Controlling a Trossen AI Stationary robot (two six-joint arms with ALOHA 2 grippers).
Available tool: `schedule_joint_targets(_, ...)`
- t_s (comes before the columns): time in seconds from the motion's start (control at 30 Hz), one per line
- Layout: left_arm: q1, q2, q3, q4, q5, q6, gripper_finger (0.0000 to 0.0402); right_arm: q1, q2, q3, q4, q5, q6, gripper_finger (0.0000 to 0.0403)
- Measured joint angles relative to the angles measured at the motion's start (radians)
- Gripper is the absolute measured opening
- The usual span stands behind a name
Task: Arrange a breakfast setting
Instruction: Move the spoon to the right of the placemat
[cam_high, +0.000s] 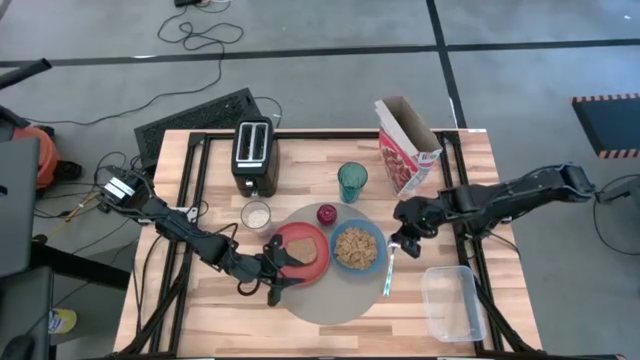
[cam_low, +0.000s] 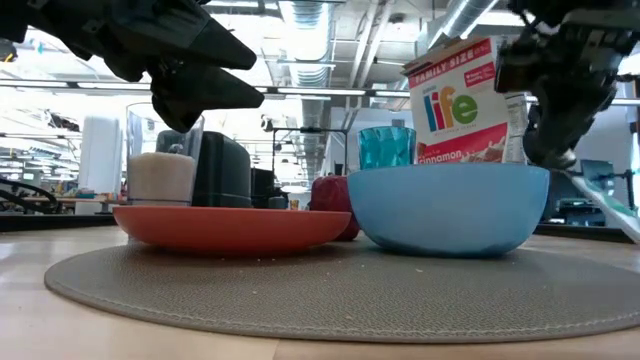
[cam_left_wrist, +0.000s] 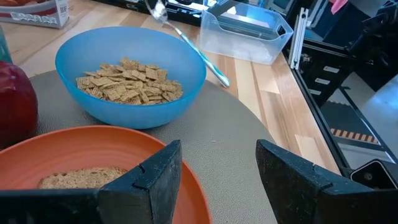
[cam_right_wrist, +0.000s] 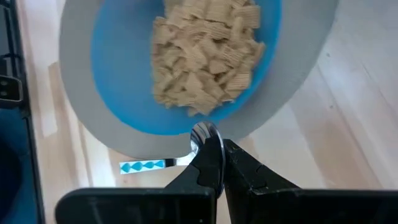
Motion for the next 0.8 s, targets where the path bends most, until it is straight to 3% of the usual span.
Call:
schedule_joint_targets(0.33, 0.0, 0.0, 0.0, 0.0, 0.0, 0.0, 0.0194, -0.139, 0.021, -0.102, 0.083, -0.101, -0.084, 0.0033)
schedule_joint_targets(0.8, 0.0, 0.0, 0.0, 0.0, -0.005, 0.004, 0.0194, -0.239, 0.183, -0.131, 0.188, -0.156, -0.186, 0.0039)
